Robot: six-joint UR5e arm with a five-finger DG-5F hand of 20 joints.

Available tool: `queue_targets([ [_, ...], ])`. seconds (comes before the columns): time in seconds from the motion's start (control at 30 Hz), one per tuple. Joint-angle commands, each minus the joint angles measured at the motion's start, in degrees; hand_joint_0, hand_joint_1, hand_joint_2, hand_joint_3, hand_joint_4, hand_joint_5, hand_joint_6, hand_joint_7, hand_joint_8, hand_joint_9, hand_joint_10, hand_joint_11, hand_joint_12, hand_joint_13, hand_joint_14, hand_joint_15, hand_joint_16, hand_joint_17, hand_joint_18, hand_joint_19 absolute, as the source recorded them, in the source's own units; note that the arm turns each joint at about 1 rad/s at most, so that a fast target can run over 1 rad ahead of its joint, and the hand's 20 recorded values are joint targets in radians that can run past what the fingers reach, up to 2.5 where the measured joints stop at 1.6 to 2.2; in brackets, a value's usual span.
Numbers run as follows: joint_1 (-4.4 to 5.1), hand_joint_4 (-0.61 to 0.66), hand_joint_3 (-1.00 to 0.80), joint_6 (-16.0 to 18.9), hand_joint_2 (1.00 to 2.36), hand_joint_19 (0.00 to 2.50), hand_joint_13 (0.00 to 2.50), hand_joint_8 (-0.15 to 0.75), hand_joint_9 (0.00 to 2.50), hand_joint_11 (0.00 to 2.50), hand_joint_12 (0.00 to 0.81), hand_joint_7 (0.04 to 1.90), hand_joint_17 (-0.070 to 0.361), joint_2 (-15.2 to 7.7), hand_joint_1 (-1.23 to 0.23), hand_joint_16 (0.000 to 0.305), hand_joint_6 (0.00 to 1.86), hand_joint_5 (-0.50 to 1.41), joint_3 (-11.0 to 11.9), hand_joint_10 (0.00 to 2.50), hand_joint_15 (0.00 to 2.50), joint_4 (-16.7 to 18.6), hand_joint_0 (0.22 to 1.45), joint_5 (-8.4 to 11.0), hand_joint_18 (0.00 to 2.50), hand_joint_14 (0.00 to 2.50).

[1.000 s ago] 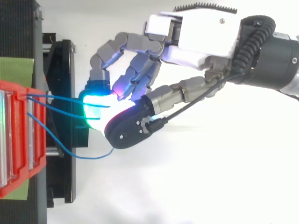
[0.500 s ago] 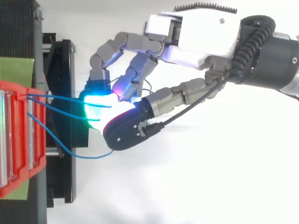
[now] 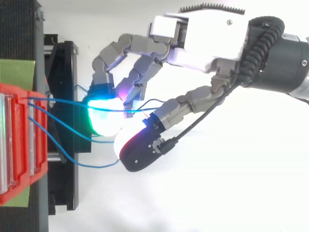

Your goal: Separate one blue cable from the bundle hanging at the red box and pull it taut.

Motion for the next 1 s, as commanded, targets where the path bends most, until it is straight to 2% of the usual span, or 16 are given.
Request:
queue_targets([
  [0.0, 0.0, 0.11, -0.5, 0.0, 1.0, 0.75, 0.83, 0.384, 1.0, 1.03, 0.419, 0.99, 0.125, 0.0, -0.85, 0.056, 0.92, -0.15, 0.0, 0.01, 0.74, 0.0, 0.54, -0.02, 0.87, 0.02],
  [0.07, 0.0, 0.11, -0.5, 0.0, 1.0, 0.76, 0.83, 0.39, 1.01, 1.03, 0.423, 0.99, 0.126, 0.0, -0.82, 0.056, 0.92, -0.15, 0.0, 0.01, 0.73, 0.0, 0.53, -0.02, 0.88, 0.02],
  [0.1, 0.0, 0.12, -0.5, 0.0, 1.0, 0.75, 0.84, 0.393, 1.02, 1.01, 0.425, 0.98, 0.129, 0.0, -0.74, 0.057, 0.92, -0.15, 0.0, 0.01, 0.73, -0.1, 0.53, -0.02, 0.9, 0.02],
  [0.17, 0.0, 0.12, -0.5, 0.0, 1.0, 0.75, 0.85, 0.396, 1.03, 1.02, 0.424, 0.99, 0.129, 0.0, -0.7, 0.057, 0.91, -0.15, 0.0, 0.01, 0.74, -0.2, 0.53, -0.02, 0.91, 0.02],
  [0.33, 0.0, 0.12, -0.5, 0.0, 1.0, 0.76, 0.87, 0.393, 1.04, 1.01, 0.418, 1.01, 0.124, 0.0, -0.56, 0.055, 0.91, -0.15, 0.0, 0.01, 0.73, -0.3, 0.59, -0.02, 0.91, 0.02],
  [0.47, 0.0, 0.12, -0.47, 0.0, 1.0, 0.77, 0.87, 0.394, 1.05, 1.01, 0.416, 1.05, 0.124, 0.0, -0.61, 0.055, 0.9, -0.15, 0.0, 0.01, 0.73, -0.3, 0.63, -0.02, 0.92, 0.02],
  [0.6, 0.0, 0.12, -0.31, 0.1, 1.01, 0.77, 0.87, 0.398, 1.05, 1.02, 0.419, 1.06, 0.124, 0.0, -0.69, 0.055, 0.93, -0.14, 0.0, 0.01, 0.74, -0.3, 0.64, 0.07, 0.93, 0.02],
  [0.7, 0.0, 0.11, -0.22, 0.0, 1.02, 0.77, 0.87, 0.399, 1.05, 1.02, 0.419, 1.14, 0.124, 0.0, -0.77, 0.055, 0.93, -0.15, 0.0, 0.01, 0.73, -0.3, 0.66, 0.07, 0.93, 0.02],
  [0.77, 0.0, 0.07, -0.21, 0.0, 1.02, 0.76, 0.87, 0.393, 1.04, 1.03, 0.419, 1.08, 0.125, 0.0, -0.8, 0.055, 0.94, -0.15, 0.0, 0.01, 0.74, -0.3, 0.68, 0.07, 0.92, 0.02],
  [0.9, 0.0, 0.07, -0.37, 0.0, 1.01, 0.77, 0.85, 0.381, 1.01, 1.03, 0.414, 0.99, 0.122, 0.0, -0.8, 0.054, 0.95, -0.16, 0.0, 0.01, 0.73, -0.3, 0.7, 0.07, 0.89, 0.02],
  [0.93, 0.0, 0.1, -0.47, 0.0, 1.0, 0.77, 0.85, 0.383, 1.01, 1.01, 0.411, 1.0, 0.122, 0.0, -0.78, 0.054, 0.94, -0.16, 0.0, 0.01, 0.74, -0.3, 0.68, 0.07, 0.89, 0.02],
  [0.97, 0.0, 0.11, -0.5, 0.0, 1.0, 0.77, 0.85, 0.38, 1.01, 1.02, 0.412, 1.0, 0.122, 0.0, -0.77, 0.054, 0.94, -0.16, 0.0, 0.01, 0.74, -0.3, 0.67, 0.15, 0.9, 0.02],
])
